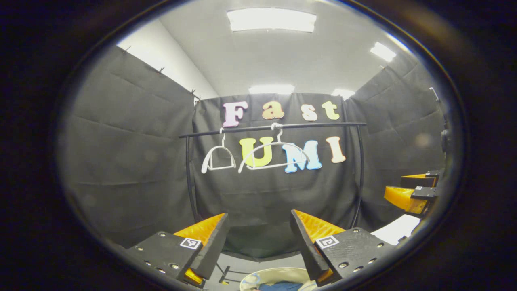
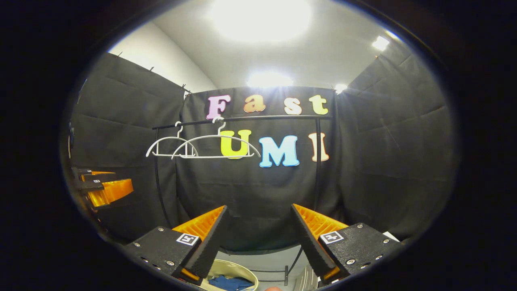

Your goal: Grasp the clothes on the hanger with both hands and then place them into the laundry hamper below.

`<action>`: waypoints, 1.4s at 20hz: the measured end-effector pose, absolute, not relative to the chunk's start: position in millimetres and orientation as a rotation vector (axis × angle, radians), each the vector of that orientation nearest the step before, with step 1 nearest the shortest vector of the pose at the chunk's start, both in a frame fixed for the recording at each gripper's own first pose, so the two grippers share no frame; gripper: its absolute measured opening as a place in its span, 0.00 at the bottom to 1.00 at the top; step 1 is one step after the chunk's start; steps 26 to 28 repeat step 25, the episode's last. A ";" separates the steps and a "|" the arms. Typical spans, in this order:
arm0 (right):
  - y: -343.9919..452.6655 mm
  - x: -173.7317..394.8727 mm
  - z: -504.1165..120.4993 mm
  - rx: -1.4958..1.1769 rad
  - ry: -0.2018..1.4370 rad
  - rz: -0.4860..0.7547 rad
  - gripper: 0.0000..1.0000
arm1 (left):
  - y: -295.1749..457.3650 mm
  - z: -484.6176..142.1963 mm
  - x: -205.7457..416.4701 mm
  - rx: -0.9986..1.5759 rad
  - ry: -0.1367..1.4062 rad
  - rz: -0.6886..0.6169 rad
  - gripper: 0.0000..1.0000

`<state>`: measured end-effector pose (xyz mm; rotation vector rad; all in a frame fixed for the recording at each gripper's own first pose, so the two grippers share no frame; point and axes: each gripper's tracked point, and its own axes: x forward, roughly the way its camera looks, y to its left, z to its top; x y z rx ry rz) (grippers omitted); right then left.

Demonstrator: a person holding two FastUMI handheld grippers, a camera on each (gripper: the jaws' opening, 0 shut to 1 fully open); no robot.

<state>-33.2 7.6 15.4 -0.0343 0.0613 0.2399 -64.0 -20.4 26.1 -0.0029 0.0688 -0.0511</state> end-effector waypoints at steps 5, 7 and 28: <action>-6.7 -56.1 21.7 -0.037 0.026 0.223 0.93 | -24.2 37.4 -80.8 -0.009 0.030 -0.032 0.87; -11.9 -61.0 23.1 -0.039 0.021 0.215 0.93 | -27.4 38.4 -83.9 -0.008 0.026 -0.030 0.87; -26.4 -82.0 22.1 -0.032 0.021 0.181 0.92 | -22.1 42.7 -112.4 -0.003 0.013 0.002 0.87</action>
